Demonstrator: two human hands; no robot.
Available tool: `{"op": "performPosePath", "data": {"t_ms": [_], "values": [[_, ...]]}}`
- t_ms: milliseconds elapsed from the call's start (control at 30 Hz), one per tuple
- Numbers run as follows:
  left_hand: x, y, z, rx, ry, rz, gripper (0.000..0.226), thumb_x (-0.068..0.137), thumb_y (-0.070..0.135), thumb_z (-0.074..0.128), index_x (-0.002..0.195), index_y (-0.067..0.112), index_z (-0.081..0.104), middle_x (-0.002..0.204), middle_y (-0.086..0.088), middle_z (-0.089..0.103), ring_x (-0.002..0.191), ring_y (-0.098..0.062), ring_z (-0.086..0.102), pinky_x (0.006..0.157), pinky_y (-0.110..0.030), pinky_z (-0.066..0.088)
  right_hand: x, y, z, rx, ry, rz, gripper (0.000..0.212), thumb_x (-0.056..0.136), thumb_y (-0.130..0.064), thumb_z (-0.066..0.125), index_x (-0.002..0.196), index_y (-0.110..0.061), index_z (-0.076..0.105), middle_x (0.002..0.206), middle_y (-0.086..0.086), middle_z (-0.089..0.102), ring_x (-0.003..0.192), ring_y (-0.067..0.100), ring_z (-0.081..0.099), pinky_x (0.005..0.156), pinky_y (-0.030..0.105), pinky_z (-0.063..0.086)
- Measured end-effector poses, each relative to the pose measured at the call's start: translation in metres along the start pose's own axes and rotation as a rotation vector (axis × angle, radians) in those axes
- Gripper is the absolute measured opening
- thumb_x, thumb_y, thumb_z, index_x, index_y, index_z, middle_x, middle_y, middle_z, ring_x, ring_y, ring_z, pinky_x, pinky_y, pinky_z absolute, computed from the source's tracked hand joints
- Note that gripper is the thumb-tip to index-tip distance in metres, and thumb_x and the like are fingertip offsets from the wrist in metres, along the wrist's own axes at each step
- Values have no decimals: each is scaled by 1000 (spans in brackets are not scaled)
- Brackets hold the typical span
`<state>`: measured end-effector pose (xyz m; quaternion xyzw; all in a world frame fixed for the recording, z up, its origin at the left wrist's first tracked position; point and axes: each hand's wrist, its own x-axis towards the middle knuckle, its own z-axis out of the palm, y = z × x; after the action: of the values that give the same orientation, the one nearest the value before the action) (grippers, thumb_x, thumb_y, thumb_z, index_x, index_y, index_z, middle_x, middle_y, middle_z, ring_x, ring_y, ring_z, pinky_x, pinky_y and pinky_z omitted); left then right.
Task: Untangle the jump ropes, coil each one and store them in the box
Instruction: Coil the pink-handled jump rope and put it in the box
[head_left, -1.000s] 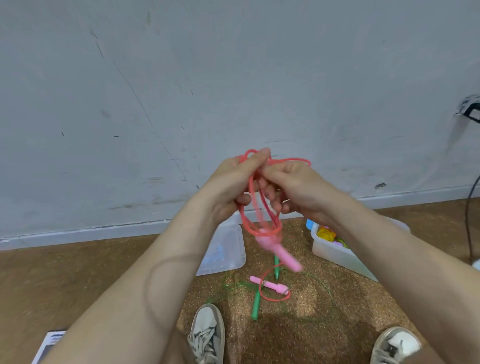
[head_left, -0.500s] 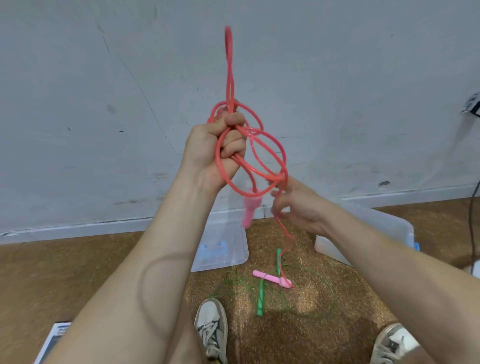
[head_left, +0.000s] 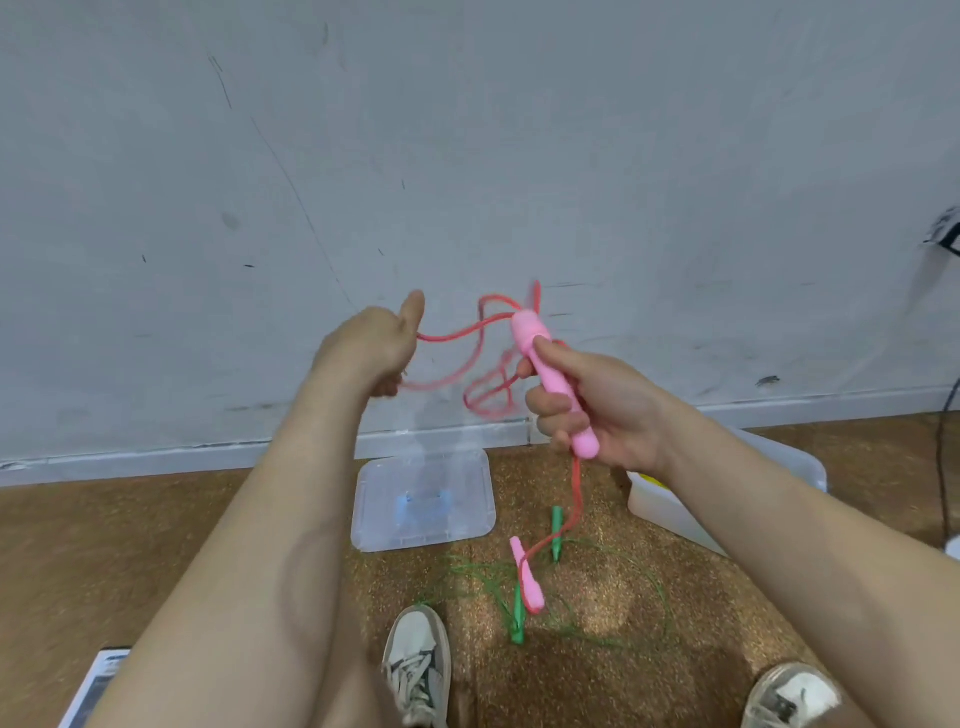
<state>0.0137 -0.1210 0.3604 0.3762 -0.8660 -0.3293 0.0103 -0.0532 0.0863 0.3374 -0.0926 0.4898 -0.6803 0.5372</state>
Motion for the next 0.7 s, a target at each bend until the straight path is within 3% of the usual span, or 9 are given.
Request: {"op": "performPosePath", "data": {"t_ms": [100,167,233,333,400,500,600,700], "values": [[-16,5,-2,-19,-173,26,87,93,68,19,83,-2,71,73,-16,73,72,-27,72,67,-30,54,3,-2,4,183,29,-64,27,101,-34,43,84,-13,46,55,1,41,39,11,40,44,20,44],[-36,15,10,-171,-423,140,78,91,70,23,99,7,71,90,-10,75,87,-22,71,83,-36,54,9,-5,6,279,75,-125,28,101,-31,44,84,-9,48,58,5,47,45,15,50,50,23,51],[-55,27,32,-358,-642,248,69,85,71,30,115,19,64,102,-4,73,97,-22,70,94,-40,51,13,-9,6,224,144,-186,26,101,-29,47,88,-6,51,66,8,55,55,19,58,59,30,56],[-64,41,59,-677,-577,207,55,89,67,37,118,26,62,102,-13,72,95,-34,69,94,-49,52,14,-13,8,-112,253,-259,27,100,-30,50,96,-3,55,84,14,55,79,27,56,73,37,53],[-63,43,64,-815,-544,173,53,89,67,39,119,29,62,100,-18,71,93,-37,69,93,-51,51,8,-17,13,-329,290,-287,29,100,-33,48,92,-7,56,85,14,51,82,27,49,73,35,44],[-59,42,70,-967,-604,169,54,91,66,36,119,26,60,87,-10,72,80,-30,71,84,-44,55,-5,-27,15,-570,296,-308,36,100,-39,45,90,-10,63,80,6,63,69,16,62,62,23,47],[-57,42,67,-1031,-645,177,50,95,57,37,121,20,58,89,-12,68,83,-31,63,60,-31,51,-16,-36,13,-889,354,-317,45,99,-42,39,69,-15,60,53,-8,57,40,1,47,45,20,34],[-57,42,62,-1017,-667,153,42,98,45,41,126,15,53,98,-22,67,67,-28,67,62,-29,53,-13,-37,6,-1089,430,-389,48,96,-40,43,71,-4,63,61,4,59,52,11,50,52,26,40]]}}
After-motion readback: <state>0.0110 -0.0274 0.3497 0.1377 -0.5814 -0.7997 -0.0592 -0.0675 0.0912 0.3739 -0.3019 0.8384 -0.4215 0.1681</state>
